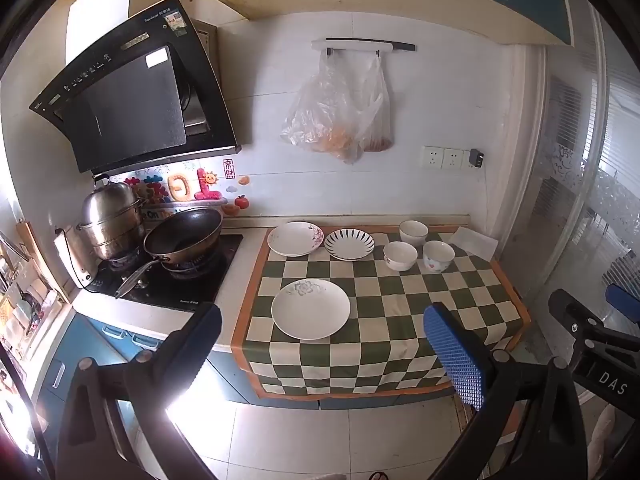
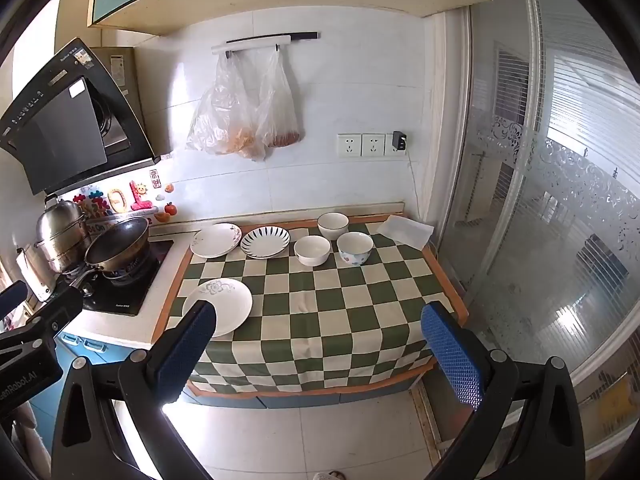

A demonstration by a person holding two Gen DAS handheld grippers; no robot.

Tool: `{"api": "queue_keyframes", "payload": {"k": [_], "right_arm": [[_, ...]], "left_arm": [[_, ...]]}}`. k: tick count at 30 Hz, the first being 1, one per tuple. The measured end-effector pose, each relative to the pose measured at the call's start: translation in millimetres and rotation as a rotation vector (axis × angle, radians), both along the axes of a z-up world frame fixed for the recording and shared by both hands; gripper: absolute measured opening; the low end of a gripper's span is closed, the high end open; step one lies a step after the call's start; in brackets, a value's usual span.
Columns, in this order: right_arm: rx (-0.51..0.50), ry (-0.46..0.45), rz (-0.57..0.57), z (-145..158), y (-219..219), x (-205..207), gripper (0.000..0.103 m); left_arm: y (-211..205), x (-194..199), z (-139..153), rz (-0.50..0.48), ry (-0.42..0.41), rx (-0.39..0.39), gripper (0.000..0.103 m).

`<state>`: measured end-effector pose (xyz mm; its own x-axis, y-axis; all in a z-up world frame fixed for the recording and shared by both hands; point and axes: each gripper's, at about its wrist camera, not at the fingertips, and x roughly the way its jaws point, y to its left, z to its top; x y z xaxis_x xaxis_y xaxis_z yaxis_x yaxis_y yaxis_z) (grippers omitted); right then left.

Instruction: Organize plates and bowls

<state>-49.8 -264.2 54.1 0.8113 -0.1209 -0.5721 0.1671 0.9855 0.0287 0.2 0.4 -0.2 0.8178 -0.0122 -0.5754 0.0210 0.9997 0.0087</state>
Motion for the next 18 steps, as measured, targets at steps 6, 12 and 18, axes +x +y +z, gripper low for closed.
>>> {"api": "queue_keyframes", "payload": {"k": [6, 12, 18], "right_arm": [[-0.003, -0.008, 0.001, 0.0, 0.1, -0.1, 0.103], [-0.007, -0.007, -0.001, 0.0, 0.3, 0.1, 0.103], [-0.004, -0.008, 0.0, 0.0, 0.2, 0.0, 0.103]], "left_arm": [[0.9, 0.1, -0.1, 0.002, -0.002, 0.0, 0.103], [0.1, 0.0, 0.0, 0.0, -0.001, 0.004, 0.103], [0.0, 0.0, 0.0, 0.001, -0.004, 0.004, 0.103]]}}
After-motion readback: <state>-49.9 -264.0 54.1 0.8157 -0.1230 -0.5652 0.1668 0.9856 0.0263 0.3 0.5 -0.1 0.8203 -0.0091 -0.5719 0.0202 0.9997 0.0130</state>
